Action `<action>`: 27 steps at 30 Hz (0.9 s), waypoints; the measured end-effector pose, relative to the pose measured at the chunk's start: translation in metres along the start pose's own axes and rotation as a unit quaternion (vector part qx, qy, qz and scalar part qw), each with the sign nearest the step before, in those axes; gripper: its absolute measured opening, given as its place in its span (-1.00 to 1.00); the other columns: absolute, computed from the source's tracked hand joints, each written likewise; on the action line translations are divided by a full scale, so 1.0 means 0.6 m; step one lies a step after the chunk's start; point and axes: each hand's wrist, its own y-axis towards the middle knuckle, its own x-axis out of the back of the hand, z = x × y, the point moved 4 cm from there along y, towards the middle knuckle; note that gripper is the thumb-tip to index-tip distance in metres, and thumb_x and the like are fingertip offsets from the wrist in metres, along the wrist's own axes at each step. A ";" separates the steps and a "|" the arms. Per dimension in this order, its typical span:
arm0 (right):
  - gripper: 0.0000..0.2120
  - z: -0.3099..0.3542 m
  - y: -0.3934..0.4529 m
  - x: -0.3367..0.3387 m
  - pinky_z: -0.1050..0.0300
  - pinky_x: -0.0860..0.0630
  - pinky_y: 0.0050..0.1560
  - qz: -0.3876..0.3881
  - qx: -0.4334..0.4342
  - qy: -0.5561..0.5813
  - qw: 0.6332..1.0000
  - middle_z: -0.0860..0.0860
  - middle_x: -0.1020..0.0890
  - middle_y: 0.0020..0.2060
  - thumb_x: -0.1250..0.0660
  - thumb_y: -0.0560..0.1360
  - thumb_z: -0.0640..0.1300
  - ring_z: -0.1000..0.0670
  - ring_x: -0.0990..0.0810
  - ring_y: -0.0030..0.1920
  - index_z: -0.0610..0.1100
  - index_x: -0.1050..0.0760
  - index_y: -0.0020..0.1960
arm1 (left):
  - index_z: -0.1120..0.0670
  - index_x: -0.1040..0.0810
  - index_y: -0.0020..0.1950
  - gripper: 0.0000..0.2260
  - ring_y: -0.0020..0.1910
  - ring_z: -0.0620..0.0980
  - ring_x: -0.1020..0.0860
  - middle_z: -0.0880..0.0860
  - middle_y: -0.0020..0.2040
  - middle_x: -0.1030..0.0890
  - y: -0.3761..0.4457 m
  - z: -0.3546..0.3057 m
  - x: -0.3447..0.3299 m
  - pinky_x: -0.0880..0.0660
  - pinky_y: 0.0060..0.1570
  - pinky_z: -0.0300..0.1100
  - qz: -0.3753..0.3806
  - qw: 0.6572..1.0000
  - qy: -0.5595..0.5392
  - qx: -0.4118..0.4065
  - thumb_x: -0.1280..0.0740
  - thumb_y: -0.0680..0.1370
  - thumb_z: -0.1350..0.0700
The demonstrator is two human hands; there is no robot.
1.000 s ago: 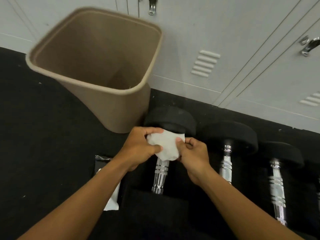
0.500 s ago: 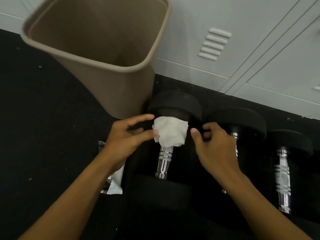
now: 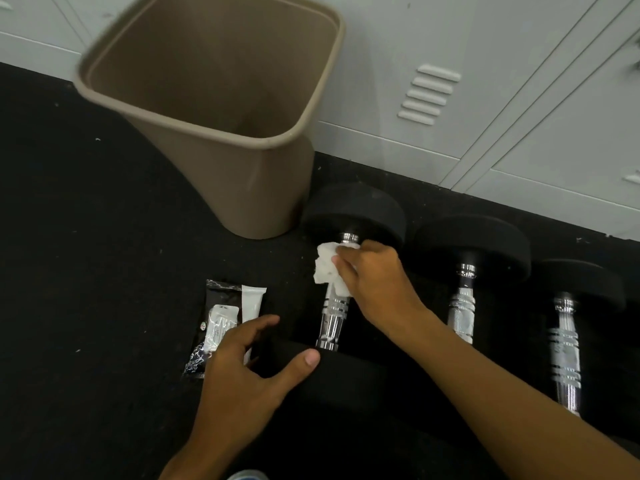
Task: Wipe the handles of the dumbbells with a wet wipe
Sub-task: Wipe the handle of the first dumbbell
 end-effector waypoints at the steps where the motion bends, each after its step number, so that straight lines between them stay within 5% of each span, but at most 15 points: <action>1: -0.72 -0.006 0.002 0.002 0.05 -0.54 -0.05 -0.020 -0.001 0.024 1.000 -0.16 -0.59 -0.07 -0.20 0.59 -0.06 -0.09 -0.58 -0.12 -0.20 -0.59 0.12 | -0.16 -0.57 0.13 -0.27 0.15 -0.24 -0.53 -0.14 0.13 -0.59 0.000 0.005 -0.002 -0.50 0.14 -0.18 0.005 1.000 -0.006 0.013 -0.46 0.03 -0.43; 5: -0.78 -0.013 0.033 -0.013 0.14 -0.53 -0.07 -0.018 -0.034 0.022 0.999 -0.14 -0.61 -0.06 -0.22 0.58 -0.13 -0.06 -0.58 -0.11 -0.22 -0.59 0.04 | -0.10 -0.60 0.07 -0.35 -0.01 -0.25 -0.60 -0.05 0.03 -0.63 0.001 0.010 -0.011 -0.54 -0.03 -0.29 0.021 0.999 -0.032 0.032 -0.48 0.05 -0.34; 8: -0.80 0.002 0.012 -0.023 0.19 -0.52 -0.01 0.024 0.042 -0.001 0.999 -0.11 -0.55 0.03 -0.27 0.56 -0.17 -0.06 -0.59 -0.05 -0.23 -0.57 0.10 | -0.10 -0.61 0.06 -0.37 -0.02 -0.29 -0.58 -0.05 0.02 -0.64 0.003 0.010 -0.008 -0.51 -0.07 -0.33 0.021 0.999 -0.032 0.031 -0.46 0.06 -0.33; 11: -0.77 -0.011 -0.010 0.007 0.19 -0.50 -0.07 -0.001 0.054 0.092 0.994 -0.15 -0.60 -0.13 -0.29 0.54 -0.12 -0.07 -0.60 -0.17 -0.20 -0.63 0.09 | -0.11 -0.60 0.06 -0.37 -0.01 -0.28 -0.58 -0.04 0.04 -0.63 0.003 0.013 -0.006 -0.52 -0.11 -0.38 0.021 0.999 -0.038 0.032 -0.47 0.06 -0.34; 14: -0.76 -0.028 0.019 0.007 -0.01 -0.54 -0.06 -0.046 0.000 0.044 0.998 -0.21 -0.62 -0.18 -0.27 0.55 -0.10 -0.16 -0.60 -0.18 -0.21 -0.63 0.07 | -0.12 -0.60 0.07 -0.36 0.02 -0.28 -0.57 -0.07 0.07 -0.61 0.002 0.014 -0.011 -0.55 -0.01 -0.28 0.011 0.999 -0.029 0.024 -0.47 0.06 -0.36; 17: -0.80 0.001 0.032 -0.022 0.06 -0.54 -0.03 0.009 0.006 -0.020 1.000 -0.15 -0.59 -0.04 -0.25 0.56 -0.18 -0.12 -0.59 -0.07 -0.25 -0.59 0.05 | -0.13 -0.58 0.09 -0.34 0.06 -0.25 -0.56 -0.12 0.08 -0.61 0.001 0.012 -0.012 -0.55 0.09 -0.15 0.006 0.999 -0.022 0.022 -0.47 0.06 -0.38; 20: -0.80 -0.005 0.003 -0.010 0.12 -0.52 -0.07 0.001 0.064 0.033 0.997 -0.13 -0.60 -0.14 -0.30 0.53 -0.16 -0.02 -0.58 -0.17 -0.23 -0.63 0.03 | -0.14 -0.56 0.14 -0.23 0.09 -0.23 -0.56 -0.15 0.09 -0.60 0.002 0.009 -0.008 -0.52 0.13 -0.17 0.007 1.000 0.001 0.020 -0.41 0.02 -0.48; 22: -0.80 -0.024 -0.006 0.012 0.13 -0.51 -0.13 -0.036 0.050 0.097 0.993 -0.10 -0.60 -0.28 -0.34 0.50 -0.15 0.04 -0.53 -0.28 -0.20 -0.64 0.06 | -0.11 -0.53 0.21 -0.17 0.10 -0.25 -0.53 -0.16 0.11 -0.58 0.003 0.010 -0.008 -0.48 0.12 -0.27 0.015 0.999 0.026 0.020 -0.36 0.04 -0.50; 27: -0.78 -0.003 0.021 -0.010 -0.02 -0.50 -0.03 -0.027 0.031 0.030 0.999 -0.21 -0.64 -0.15 -0.27 0.54 -0.15 -0.17 -0.59 -0.12 -0.26 -0.64 -0.04 | -0.04 -0.40 0.40 -0.05 -0.01 -0.52 -0.43 -0.26 0.08 -0.51 0.002 0.003 -0.018 -0.36 -0.11 -0.62 0.038 0.998 0.038 0.033 -0.30 0.09 -0.46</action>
